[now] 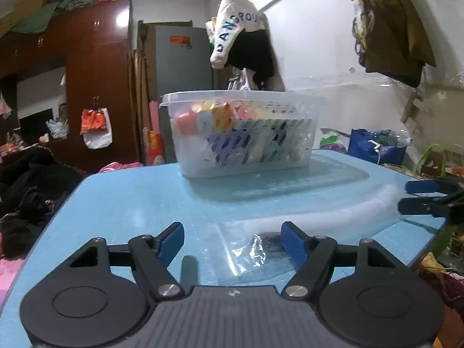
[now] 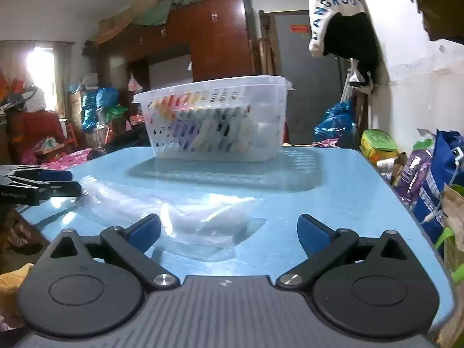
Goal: Organize objects
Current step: 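Open the left gripper and lower it to the clear plastic bag, then grasp the clear plastic bag with the left gripper and lift it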
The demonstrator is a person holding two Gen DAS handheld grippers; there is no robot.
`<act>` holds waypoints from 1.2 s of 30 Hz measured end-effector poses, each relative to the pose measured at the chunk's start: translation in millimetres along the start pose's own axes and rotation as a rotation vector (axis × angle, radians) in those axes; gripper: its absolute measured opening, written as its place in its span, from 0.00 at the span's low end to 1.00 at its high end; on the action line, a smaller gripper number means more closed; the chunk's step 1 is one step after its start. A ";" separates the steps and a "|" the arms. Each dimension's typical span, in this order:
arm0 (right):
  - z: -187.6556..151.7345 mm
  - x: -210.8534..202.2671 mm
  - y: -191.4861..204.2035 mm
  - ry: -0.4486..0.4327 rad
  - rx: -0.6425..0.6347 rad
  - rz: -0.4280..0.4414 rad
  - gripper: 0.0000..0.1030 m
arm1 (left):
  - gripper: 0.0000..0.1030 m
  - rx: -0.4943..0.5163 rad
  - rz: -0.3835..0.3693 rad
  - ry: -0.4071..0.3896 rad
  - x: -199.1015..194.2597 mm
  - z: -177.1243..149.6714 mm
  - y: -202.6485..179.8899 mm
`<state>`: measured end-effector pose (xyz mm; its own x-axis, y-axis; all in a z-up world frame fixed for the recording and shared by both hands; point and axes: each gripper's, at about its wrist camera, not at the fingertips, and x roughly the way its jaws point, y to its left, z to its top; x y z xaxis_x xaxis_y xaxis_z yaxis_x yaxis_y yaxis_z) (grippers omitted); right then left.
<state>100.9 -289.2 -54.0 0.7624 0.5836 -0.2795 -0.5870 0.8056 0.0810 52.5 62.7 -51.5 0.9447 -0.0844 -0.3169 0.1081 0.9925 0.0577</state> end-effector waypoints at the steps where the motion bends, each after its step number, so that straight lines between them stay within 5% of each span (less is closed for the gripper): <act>1: 1.4 3.3 1.1 -0.003 -0.012 0.012 0.95 | 0.77 0.001 -0.006 -0.001 0.5 -1.3 -0.8; 7: -10.9 -1.2 17.3 -0.013 -0.083 0.045 0.80 | 0.77 0.047 -0.016 0.000 4.4 -3.7 -13.4; 20: -17.2 -7.7 20.7 -0.030 -0.096 0.052 0.70 | 0.74 0.064 -0.028 0.018 5.6 -3.9 -22.2; 24: -15.7 -8.5 17.1 -0.030 -0.095 0.054 0.62 | 0.65 0.023 -0.068 0.036 7.9 -2.0 -17.5; 28: -15.9 -8.5 16.2 -0.033 -0.100 0.061 0.57 | 0.43 0.036 -0.091 0.042 6.1 -0.8 -23.9; 32: -15.7 -10.5 16.2 -0.032 -0.109 0.099 0.32 | 0.28 0.012 -0.113 0.038 5.3 -1.0 -23.0; 36: -15.1 -11.3 18.9 -0.032 -0.122 0.105 0.27 | 0.19 0.008 -0.124 0.027 4.8 -2.1 -26.0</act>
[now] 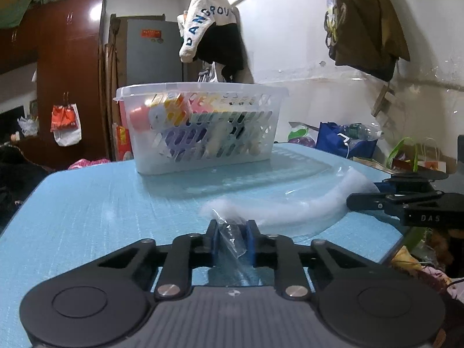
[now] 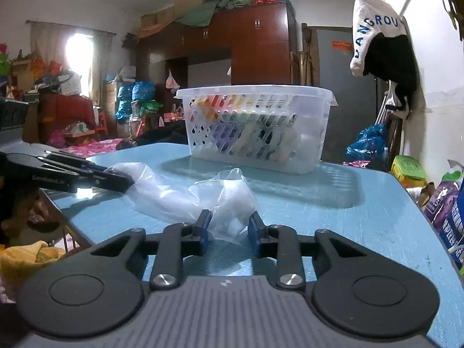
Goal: Organize objects
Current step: 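Grasp the clear plastic bag with the left gripper and lift it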
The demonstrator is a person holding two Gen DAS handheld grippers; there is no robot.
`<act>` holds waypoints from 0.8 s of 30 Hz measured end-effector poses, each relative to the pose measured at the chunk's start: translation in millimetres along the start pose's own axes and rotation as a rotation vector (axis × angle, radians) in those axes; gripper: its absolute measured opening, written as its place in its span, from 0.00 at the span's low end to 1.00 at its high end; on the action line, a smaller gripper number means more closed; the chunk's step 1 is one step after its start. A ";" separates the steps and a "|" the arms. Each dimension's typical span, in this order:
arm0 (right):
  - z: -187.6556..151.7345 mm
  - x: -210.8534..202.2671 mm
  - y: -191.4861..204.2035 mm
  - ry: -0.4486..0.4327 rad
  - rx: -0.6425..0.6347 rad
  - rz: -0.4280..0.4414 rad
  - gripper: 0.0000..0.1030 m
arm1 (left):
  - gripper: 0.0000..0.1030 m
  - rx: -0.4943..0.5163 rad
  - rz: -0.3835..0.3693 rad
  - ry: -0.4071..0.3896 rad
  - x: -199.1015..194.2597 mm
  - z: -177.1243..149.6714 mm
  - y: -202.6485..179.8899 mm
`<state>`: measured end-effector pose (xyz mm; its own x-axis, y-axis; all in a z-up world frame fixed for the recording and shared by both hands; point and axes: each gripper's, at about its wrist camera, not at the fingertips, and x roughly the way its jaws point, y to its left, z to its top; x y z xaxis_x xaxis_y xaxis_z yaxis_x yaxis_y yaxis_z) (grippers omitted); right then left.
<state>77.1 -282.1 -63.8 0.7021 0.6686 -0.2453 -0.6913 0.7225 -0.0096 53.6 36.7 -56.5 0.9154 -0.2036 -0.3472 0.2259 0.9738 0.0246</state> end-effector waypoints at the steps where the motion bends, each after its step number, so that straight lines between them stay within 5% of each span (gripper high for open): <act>1: -0.2 -0.4 -0.8 -0.001 0.004 0.003 0.26 | 0.18 -0.010 -0.004 -0.006 -0.7 -0.5 0.4; 8: 2.8 -4.2 2.4 -0.013 -0.009 -0.001 0.18 | 0.17 -0.012 -0.020 -0.047 -5.7 -0.4 -1.3; 24: 46.5 -15.9 2.3 -0.100 -0.048 -0.005 0.17 | 0.17 0.024 -0.009 -0.164 -29.1 32.5 -5.4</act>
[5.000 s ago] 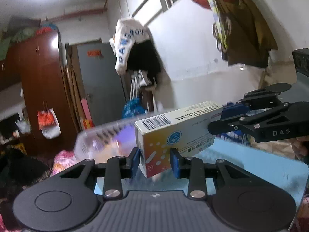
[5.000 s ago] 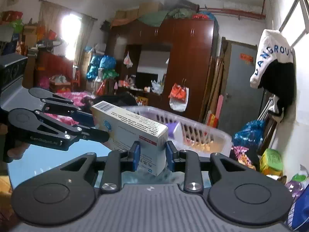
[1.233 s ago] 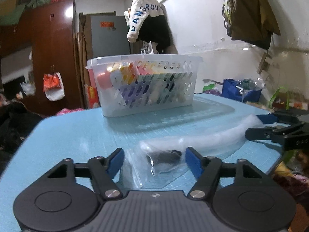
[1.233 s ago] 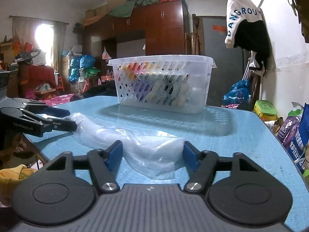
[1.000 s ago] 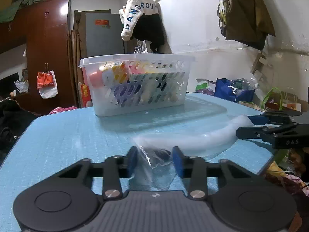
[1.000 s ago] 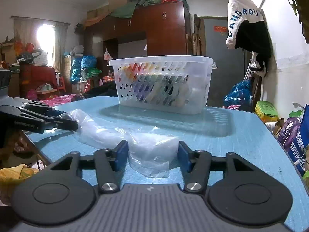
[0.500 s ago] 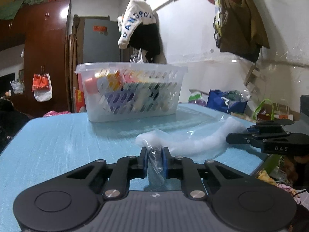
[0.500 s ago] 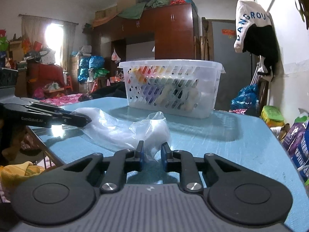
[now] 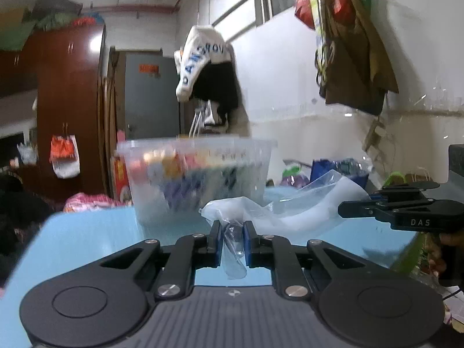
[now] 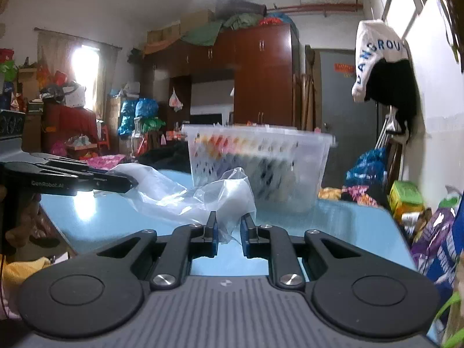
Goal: Organize objects
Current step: 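Grasp the clear plastic bag with the left gripper and lift it, then carry the plastic bag over the basket and open the left gripper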
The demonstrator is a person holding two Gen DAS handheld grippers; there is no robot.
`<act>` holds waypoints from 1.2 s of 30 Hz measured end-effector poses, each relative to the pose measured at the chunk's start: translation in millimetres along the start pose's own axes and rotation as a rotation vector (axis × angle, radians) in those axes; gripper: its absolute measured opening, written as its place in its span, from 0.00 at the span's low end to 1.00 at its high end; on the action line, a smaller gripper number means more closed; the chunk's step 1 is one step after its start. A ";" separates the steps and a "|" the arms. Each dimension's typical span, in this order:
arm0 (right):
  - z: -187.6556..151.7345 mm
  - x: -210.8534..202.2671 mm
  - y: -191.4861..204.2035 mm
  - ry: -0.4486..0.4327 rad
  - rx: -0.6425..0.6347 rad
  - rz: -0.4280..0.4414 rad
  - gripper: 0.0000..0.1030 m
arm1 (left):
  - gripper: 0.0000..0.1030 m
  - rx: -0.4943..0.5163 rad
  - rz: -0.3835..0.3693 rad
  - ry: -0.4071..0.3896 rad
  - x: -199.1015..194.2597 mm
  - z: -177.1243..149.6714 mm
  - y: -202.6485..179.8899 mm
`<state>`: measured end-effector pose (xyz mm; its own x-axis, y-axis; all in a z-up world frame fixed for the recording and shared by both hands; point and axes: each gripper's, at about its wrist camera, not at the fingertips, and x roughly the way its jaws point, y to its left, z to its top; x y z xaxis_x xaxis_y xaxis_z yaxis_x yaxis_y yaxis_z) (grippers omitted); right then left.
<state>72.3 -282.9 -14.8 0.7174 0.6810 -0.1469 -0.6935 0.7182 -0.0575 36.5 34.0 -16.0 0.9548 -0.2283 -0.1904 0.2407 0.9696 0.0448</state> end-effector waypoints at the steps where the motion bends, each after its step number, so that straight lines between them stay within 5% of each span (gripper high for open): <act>1: 6.6 1.2 -1.8 -0.009 -0.003 0.000 0.17 | 0.17 0.009 0.004 -0.012 -0.9 6.7 -0.3; 11: 95.5 41.7 -30.5 -0.073 -0.022 -0.022 0.17 | 0.17 0.072 0.079 -0.113 25.5 106.4 16.3; 19: 138.1 97.2 -59.0 -0.036 -0.008 -0.075 0.17 | 0.17 0.087 0.111 -0.097 80.4 163.8 37.1; 36: 117.8 175.0 -85.4 0.147 0.069 -0.132 0.17 | 0.17 0.028 0.170 0.065 177.1 148.0 79.9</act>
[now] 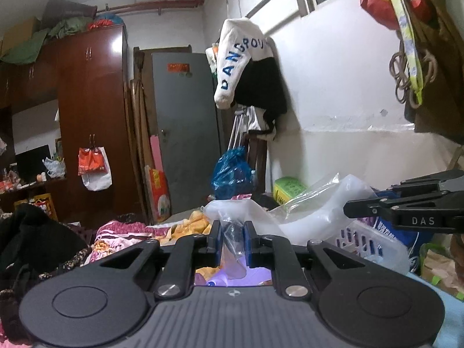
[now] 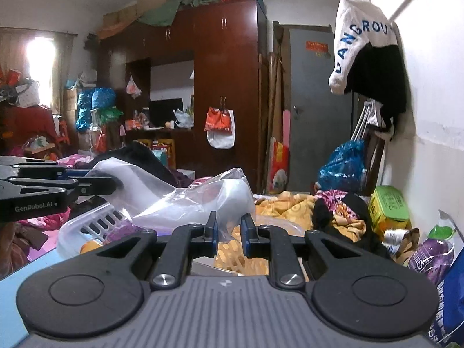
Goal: Organize objects
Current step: 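Carry the plastic bag over the basket and open the left gripper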
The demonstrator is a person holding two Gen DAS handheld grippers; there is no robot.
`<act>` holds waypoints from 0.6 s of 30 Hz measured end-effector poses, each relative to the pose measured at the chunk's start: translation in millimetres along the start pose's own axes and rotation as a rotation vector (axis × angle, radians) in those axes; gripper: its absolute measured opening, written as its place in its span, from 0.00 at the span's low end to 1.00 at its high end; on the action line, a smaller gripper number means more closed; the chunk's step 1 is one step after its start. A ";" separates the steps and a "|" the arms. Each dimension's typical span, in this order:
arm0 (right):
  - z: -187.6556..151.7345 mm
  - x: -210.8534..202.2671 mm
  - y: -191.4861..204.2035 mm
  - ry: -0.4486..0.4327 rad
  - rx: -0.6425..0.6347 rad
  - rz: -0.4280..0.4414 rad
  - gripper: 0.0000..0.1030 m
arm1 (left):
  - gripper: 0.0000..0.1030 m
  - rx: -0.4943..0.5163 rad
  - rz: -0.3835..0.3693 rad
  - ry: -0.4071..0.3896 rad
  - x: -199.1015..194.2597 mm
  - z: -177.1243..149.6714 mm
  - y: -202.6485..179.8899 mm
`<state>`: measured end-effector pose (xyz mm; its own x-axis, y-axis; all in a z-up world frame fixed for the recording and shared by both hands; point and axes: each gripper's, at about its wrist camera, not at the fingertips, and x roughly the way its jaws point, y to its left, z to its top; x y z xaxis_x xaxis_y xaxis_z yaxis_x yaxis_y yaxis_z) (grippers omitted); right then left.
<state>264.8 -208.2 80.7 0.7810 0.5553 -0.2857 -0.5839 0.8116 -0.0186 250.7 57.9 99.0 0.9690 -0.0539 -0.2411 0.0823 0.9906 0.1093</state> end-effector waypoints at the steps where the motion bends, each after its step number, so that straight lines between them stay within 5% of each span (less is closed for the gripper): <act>1: -1.1 0.8 0.0 0.006 -0.001 -0.003 0.17 | 0.17 0.002 0.002 0.005 0.8 -1.0 0.1; 9: -0.9 10.0 -4.0 0.055 0.010 -0.020 0.20 | 0.24 0.026 0.018 0.057 17.0 -3.1 -5.2; 11: -0.5 12.7 -4.5 0.066 0.009 -0.029 0.37 | 0.27 0.036 0.040 0.063 20.9 -5.1 -6.9; 15: 0.7 11.4 -10.6 0.047 0.015 -0.065 0.75 | 0.77 0.054 0.100 0.038 19.1 -9.2 -6.2; 18: 2.5 -3.7 -15.8 -0.009 0.043 -0.087 1.00 | 0.82 0.035 0.110 -0.001 5.3 -8.1 -1.4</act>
<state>271.8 -222.7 84.4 0.8303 0.4842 -0.2760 -0.5040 0.8637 -0.0013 253.8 57.2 89.7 0.9729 0.0545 -0.2247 -0.0163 0.9856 0.1683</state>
